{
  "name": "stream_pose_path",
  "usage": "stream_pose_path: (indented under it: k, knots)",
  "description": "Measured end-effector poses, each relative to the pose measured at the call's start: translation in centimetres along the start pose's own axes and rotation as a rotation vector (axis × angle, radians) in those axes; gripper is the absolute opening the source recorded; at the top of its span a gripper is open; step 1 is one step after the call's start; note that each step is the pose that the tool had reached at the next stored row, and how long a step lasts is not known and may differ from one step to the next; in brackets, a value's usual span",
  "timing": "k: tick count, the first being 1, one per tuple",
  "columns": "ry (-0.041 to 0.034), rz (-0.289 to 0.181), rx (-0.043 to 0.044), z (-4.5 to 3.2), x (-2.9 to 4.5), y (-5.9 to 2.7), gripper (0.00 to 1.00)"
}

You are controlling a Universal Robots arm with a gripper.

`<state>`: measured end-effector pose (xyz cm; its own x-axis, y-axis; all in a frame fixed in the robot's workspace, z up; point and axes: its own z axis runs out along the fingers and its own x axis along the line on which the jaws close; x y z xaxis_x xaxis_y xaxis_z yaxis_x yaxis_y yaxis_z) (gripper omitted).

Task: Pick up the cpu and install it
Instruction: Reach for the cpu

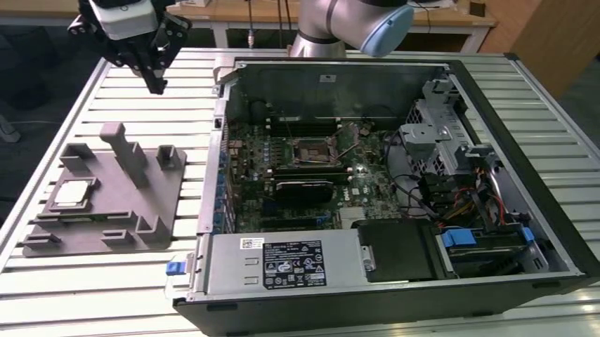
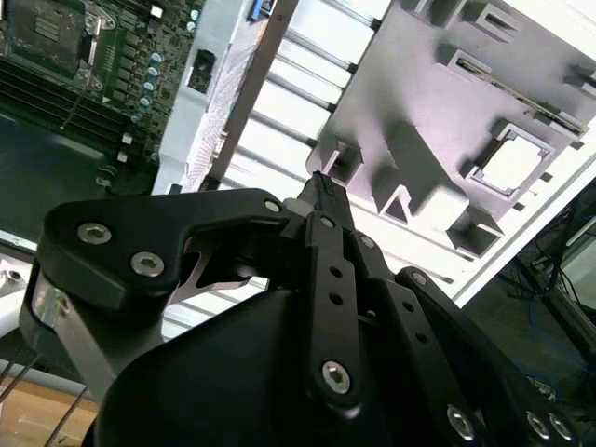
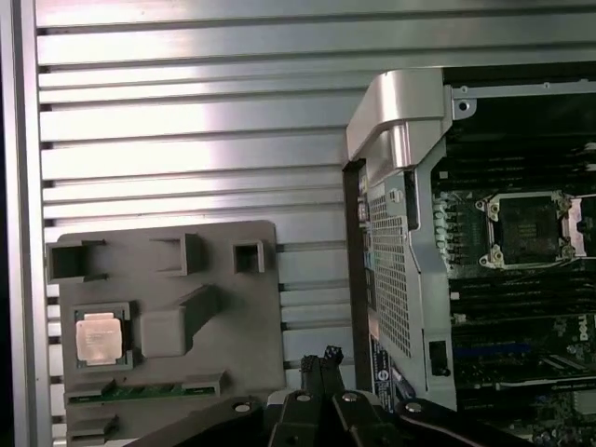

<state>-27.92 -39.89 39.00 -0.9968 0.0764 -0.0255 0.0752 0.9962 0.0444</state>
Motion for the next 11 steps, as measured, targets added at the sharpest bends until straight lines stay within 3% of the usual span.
stream_pose_path:
  k: [3, 11]
  knots:
    - [-0.0001, 0.000, 0.0000, 0.09, 1.07, -0.09, 0.11]
    - [-0.0001, 0.000, 0.0000, 0.23, 2.89, -0.23, 0.11]
